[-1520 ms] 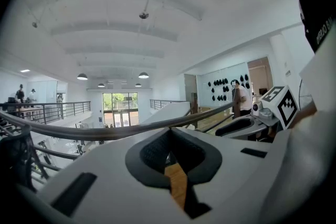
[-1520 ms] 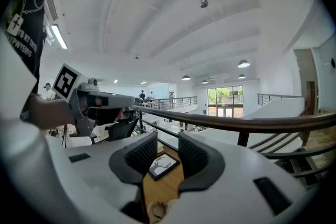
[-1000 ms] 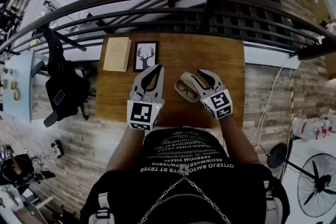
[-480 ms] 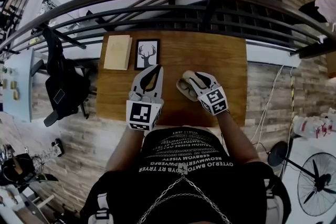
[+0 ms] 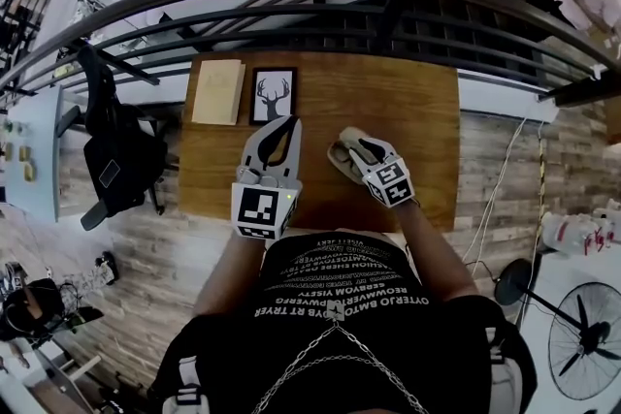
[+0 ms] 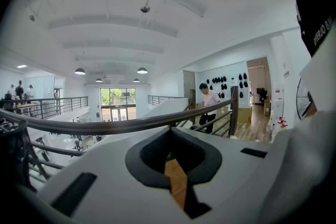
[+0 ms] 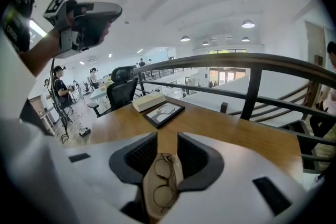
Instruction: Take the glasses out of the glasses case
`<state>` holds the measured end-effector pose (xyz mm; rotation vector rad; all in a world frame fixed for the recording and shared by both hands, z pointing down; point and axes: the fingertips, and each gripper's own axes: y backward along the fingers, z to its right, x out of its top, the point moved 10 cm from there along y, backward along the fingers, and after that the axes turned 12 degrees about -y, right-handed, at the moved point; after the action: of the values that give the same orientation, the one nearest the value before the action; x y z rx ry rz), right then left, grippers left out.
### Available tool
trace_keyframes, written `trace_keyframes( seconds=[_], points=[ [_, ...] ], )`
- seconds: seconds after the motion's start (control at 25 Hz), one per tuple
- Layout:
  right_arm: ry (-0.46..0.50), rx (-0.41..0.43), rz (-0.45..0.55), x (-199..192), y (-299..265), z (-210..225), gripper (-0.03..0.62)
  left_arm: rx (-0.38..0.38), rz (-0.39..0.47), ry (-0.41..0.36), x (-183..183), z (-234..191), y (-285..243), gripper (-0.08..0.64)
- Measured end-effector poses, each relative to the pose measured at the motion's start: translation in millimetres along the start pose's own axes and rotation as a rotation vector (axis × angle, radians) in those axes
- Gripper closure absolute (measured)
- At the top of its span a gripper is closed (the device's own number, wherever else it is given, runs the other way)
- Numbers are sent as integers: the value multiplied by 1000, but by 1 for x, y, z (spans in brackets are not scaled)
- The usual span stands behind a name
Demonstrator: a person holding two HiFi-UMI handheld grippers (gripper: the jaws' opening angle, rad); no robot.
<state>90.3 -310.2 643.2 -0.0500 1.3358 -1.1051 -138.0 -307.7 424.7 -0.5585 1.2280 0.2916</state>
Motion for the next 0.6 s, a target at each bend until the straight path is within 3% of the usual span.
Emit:
trace_keyframes(
  seconds=[0.6],
  points=[
    [-41,-3,-151,-56,-37,19,474,2,-34,6,-10,7,3,534]
  ],
)
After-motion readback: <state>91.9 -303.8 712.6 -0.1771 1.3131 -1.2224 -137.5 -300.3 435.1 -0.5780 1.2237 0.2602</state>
